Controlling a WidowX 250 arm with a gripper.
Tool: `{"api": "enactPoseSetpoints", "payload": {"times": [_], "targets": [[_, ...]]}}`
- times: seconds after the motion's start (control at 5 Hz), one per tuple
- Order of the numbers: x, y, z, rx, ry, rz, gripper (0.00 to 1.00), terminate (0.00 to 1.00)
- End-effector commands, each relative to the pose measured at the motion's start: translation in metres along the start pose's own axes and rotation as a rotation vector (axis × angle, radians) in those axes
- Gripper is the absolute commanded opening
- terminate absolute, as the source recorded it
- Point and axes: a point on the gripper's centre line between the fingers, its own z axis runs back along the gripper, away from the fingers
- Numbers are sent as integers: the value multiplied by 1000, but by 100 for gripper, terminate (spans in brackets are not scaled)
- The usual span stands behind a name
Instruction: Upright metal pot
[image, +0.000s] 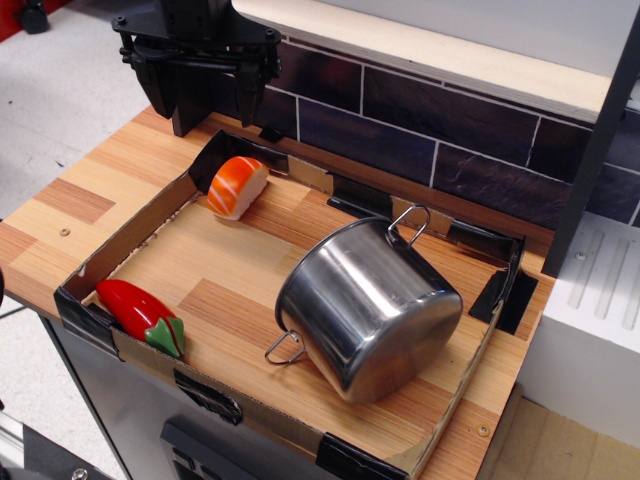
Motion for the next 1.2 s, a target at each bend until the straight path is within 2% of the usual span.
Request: {"api": "enactPoseSetpoints", "payload": {"times": [0.0,0.2,0.4,0.6,0.8,1.0], "targets": [[0,0,0,0,0,0,100,0],[-1,-10,13,-96,10,-57,100,0],[-8,-25,31,-254,78,-224,100,0],[-19,-41,44,-368,212,-362,100,0],[-31,-59,51,-439,240,-422,100,0],[-46,-74,50,-499,301,-466,100,0]]}}
